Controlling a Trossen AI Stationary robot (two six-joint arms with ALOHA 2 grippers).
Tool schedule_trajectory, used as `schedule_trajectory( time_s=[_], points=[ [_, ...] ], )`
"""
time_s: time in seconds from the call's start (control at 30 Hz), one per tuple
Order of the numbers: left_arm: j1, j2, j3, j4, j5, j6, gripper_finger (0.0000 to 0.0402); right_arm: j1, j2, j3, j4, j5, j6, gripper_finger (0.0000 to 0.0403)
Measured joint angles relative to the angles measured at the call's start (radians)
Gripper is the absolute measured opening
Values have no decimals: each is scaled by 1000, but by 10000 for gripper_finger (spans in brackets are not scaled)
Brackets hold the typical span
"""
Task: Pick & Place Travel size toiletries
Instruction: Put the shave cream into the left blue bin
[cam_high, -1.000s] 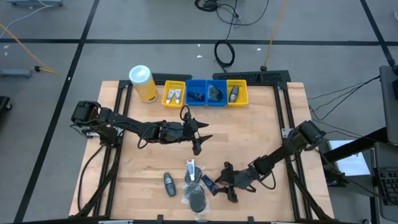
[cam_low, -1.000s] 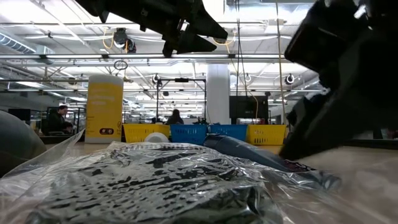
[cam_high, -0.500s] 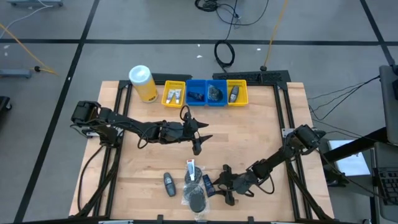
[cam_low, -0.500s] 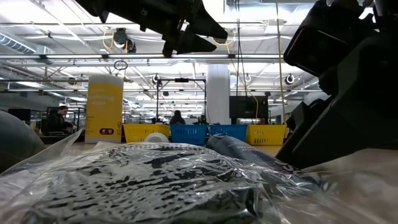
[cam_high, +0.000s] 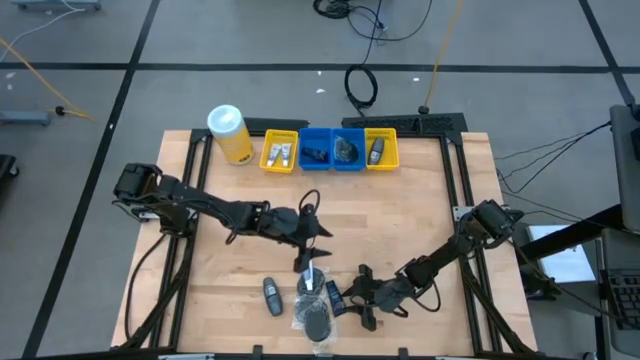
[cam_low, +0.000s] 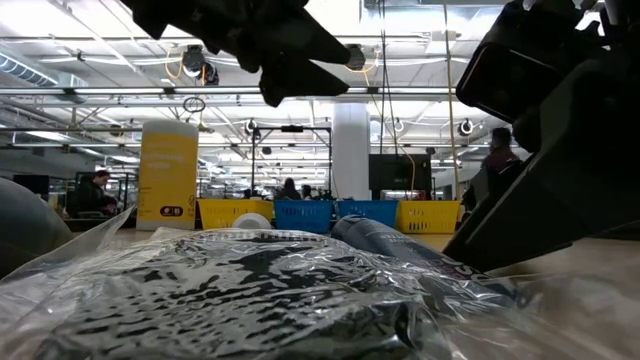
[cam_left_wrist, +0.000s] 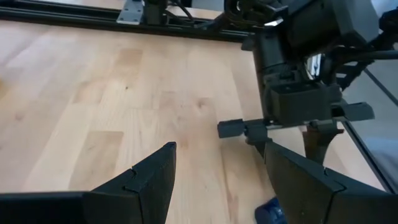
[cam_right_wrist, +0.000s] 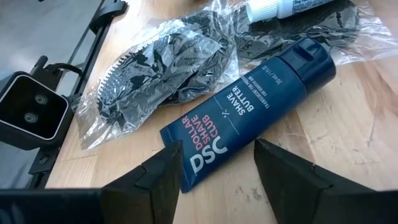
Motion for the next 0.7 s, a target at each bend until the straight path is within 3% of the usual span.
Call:
schedule_trajectory(
  time_s=[0.17,0.4,0.7],
  points=[
    [-18,0,0,0,13,1,243,-10,0,0,-26,5,1,196],
    [-51,0,0,-71,162,4,243,-13,1,-1,-39,12,8,196],
    [-114,0,0,-123,234,-23,243,-55,0,5,-44,-30,53,196]
  ],
)
